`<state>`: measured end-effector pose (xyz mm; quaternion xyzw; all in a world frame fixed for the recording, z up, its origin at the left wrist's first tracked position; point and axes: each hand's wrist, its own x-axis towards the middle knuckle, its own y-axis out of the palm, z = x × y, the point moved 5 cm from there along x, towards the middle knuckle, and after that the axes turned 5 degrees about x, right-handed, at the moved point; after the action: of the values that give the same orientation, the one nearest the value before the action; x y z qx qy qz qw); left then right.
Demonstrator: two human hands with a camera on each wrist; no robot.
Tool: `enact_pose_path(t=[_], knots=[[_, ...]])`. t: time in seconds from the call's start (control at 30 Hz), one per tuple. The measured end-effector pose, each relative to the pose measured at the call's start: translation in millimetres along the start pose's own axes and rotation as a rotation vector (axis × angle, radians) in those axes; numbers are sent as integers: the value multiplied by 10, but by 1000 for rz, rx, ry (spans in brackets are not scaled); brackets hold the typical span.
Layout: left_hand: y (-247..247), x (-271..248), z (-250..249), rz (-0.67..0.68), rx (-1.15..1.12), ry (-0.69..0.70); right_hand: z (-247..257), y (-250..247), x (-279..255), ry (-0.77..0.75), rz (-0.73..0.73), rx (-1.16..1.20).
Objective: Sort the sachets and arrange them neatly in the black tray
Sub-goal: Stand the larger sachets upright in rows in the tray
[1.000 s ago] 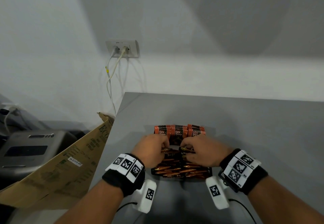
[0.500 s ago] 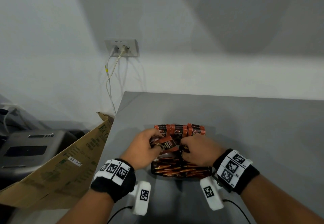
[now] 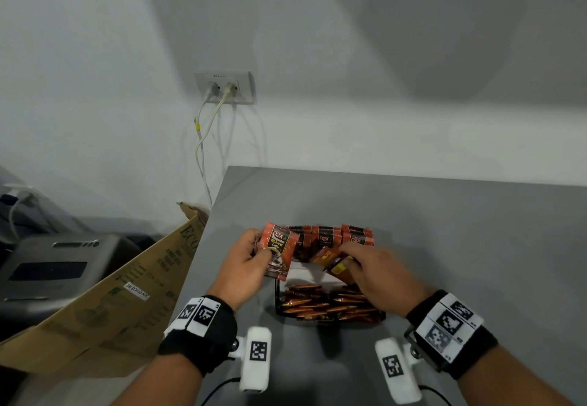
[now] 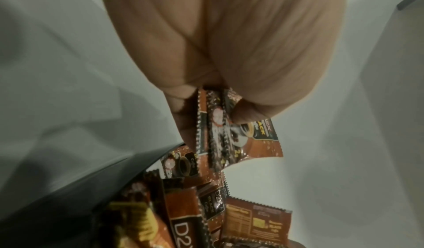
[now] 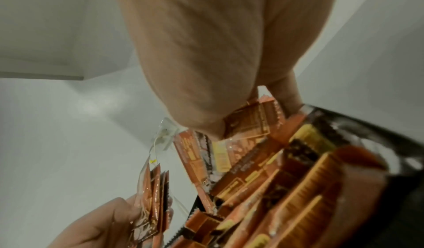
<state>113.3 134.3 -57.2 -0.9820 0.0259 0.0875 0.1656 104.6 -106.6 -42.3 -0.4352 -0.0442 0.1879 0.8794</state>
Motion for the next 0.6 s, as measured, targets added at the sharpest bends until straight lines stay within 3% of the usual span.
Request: enact_pose_path(t=[0.17,0.27,0.43,0.5,0.6], knots=[[81,-51,-95,28,-88,17,-87,-145,-125,78,-186,286],[109,-84,-223,29,-103,64,-17,-286,-170,121,-337,613],[383,-77,-485,101,-247,82,443,-386,-130,156,-343,1002],[504,-85,-573,120,-391,33,541,-358,-98,173,-376,997],[624,-125,-661,187,-620,-54,535,-315,-78,216,-432,796]])
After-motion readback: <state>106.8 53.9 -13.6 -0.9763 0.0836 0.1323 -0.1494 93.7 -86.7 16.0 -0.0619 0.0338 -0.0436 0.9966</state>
